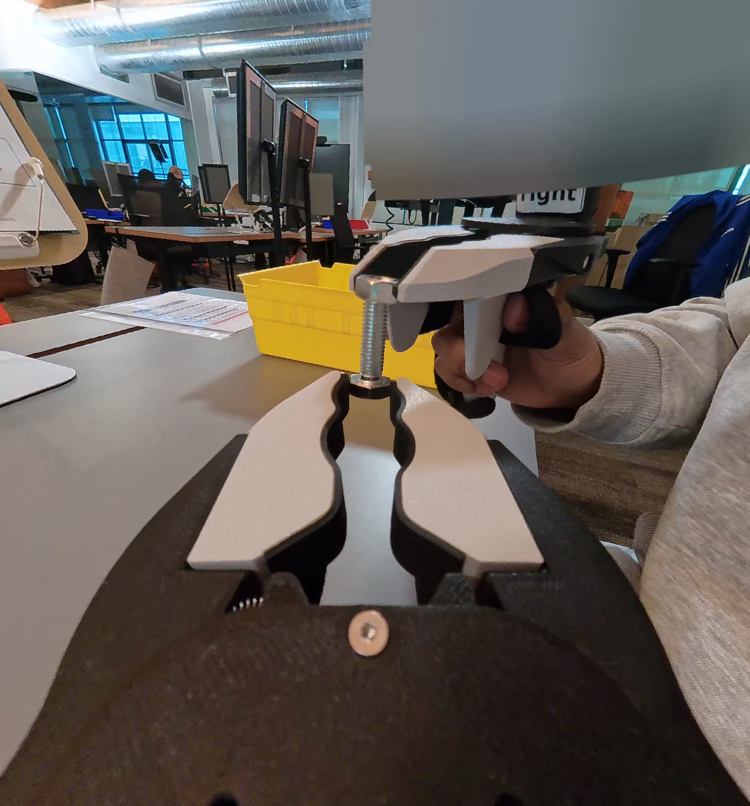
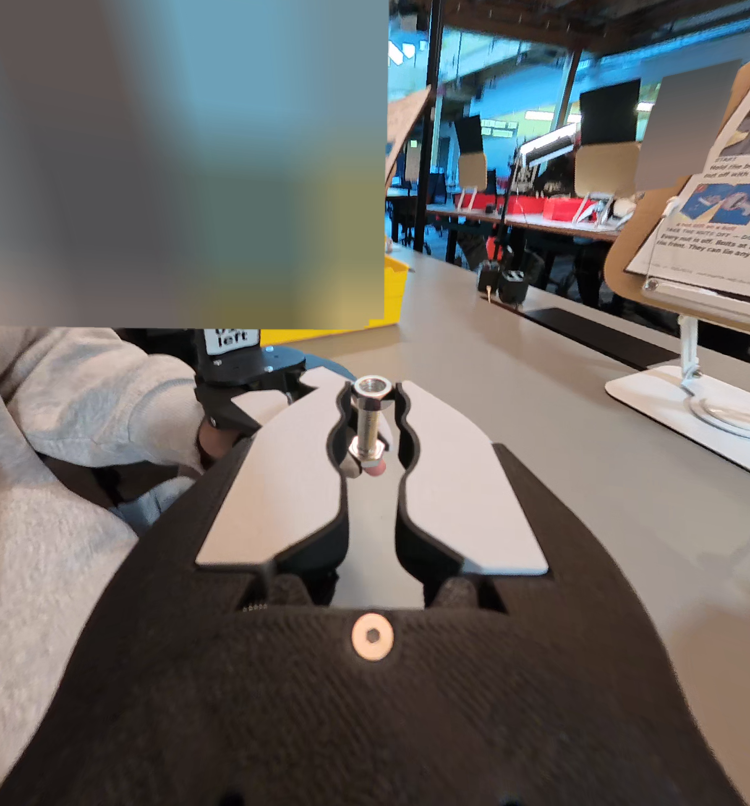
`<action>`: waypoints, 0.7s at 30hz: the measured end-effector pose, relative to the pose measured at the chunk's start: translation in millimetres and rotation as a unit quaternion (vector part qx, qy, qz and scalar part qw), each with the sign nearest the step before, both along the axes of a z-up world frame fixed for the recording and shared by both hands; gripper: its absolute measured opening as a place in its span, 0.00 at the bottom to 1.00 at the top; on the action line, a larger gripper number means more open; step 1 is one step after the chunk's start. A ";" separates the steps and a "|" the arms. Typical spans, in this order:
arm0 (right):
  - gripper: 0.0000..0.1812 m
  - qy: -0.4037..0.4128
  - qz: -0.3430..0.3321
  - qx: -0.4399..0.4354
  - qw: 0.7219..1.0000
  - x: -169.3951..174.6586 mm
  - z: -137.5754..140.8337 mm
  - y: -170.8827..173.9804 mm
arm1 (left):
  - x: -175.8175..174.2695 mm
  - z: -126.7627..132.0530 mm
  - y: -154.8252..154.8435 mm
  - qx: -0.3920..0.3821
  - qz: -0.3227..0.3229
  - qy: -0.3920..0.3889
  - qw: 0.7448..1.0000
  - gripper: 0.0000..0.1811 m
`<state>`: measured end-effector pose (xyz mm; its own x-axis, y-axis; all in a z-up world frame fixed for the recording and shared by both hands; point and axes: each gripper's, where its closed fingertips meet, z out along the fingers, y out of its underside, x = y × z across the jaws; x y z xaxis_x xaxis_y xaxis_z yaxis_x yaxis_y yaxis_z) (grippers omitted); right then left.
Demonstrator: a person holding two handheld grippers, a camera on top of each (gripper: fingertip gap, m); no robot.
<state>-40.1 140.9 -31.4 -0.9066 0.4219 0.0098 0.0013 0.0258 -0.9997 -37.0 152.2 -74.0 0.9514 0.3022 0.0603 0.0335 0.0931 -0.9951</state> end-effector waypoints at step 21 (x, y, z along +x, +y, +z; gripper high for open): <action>0.10 -0.057 -0.012 0.017 0.998 -3.1 -3.8 -4.8 | 0.9 2.9 -0.1 0.032 -0.009 -0.034 0.999 0.10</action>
